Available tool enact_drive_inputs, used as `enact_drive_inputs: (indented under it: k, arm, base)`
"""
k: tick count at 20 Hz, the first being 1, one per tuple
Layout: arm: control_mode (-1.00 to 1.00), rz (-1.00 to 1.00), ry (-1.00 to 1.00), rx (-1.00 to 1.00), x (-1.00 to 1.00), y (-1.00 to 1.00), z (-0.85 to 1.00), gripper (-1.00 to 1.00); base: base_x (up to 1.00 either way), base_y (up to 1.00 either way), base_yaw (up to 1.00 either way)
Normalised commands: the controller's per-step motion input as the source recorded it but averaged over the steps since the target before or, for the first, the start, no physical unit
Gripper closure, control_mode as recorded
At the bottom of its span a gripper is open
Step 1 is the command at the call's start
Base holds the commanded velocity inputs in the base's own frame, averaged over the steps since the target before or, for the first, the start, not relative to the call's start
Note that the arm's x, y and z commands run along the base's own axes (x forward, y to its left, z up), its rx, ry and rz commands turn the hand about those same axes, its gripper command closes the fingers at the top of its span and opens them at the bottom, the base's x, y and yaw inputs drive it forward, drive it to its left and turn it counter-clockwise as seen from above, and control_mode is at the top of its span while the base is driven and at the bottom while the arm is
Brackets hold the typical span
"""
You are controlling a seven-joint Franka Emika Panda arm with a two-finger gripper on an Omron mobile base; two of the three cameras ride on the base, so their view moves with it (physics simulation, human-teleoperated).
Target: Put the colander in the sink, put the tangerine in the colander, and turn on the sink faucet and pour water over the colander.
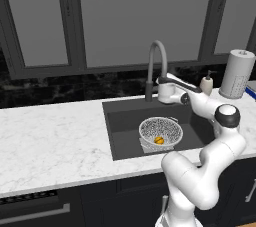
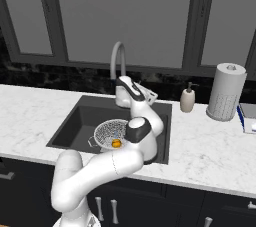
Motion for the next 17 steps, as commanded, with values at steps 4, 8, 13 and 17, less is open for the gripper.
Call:
enact_drive_inputs:
  k: [4, 8, 13, 17]
  arm:
    - [-1.00, 0.00, -0.02, 0.13, -0.04, -0.51, 0.00, -1.00]
    - [-1.00, 0.00, -0.02, 0.11, -0.06, -0.42, 0.00, -1.00]
    - [-1.00, 0.00, -0.01, 0.09, -0.06, -0.25, 0.00, -1.00]
    - [-1.00, 0.00, -0.03, 0.05, -0.14, 0.00, 0.01, -1.00]
  base:
    - [0.00, 0.00, 0.00]
    - [0.00, 0.00, 0.00]
    - [0.00, 0.00, 0.00]
    - [0.00, 0.00, 0.00]
